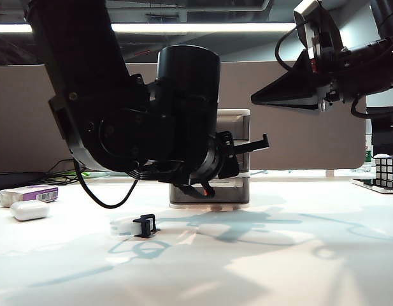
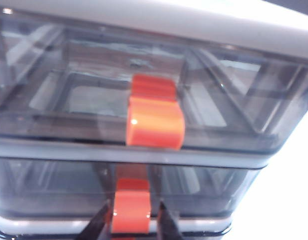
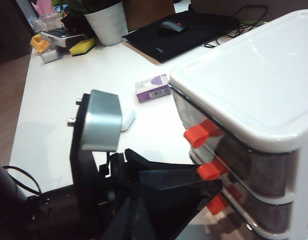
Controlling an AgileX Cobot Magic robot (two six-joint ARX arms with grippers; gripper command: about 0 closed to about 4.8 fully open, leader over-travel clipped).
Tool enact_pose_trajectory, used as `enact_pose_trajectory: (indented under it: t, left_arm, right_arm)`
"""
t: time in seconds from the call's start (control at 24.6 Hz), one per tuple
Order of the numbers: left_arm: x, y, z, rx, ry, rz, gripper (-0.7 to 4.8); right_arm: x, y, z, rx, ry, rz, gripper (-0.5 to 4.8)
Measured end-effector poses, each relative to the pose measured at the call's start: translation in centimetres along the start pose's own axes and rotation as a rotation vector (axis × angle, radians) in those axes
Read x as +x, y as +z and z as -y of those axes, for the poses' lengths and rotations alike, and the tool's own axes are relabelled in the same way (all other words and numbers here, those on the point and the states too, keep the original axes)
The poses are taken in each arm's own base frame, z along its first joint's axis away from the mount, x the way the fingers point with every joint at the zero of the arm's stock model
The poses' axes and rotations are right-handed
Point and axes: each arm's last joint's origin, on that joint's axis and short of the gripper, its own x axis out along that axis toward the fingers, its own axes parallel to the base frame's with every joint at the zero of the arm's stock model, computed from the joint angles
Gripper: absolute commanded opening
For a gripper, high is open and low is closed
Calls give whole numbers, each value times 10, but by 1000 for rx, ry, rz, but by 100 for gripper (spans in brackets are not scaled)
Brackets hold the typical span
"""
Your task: Open the second layer of the drawer on the table, pick up the transparent tape on the table and put it in, and finally close the drawer.
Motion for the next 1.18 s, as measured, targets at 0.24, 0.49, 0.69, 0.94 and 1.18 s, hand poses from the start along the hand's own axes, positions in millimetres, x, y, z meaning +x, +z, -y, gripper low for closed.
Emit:
enact_pose_trajectory:
  t: [0.24,0.49,0.69,0.94,1.18]
  left_arm:
    - [0,0,0,0,1,0,57]
    - [0,1,0,-5,-1,5,46]
    - [0,3,0,0,-2,23,-6]
    - [0,3,0,23,-2,29,-6]
    - [0,3,0,23,-1,29,-6]
  right_arm:
    - [0,0,0,-1,-6,0,-5]
    - [0,0,1,-13,-35,0,-5]
    - [0,0,2,-15,-57,-1,-5]
    - [9,-13,9,8,-76,-26,-5]
    - [29,-23,22,-6,-54,-24,-5]
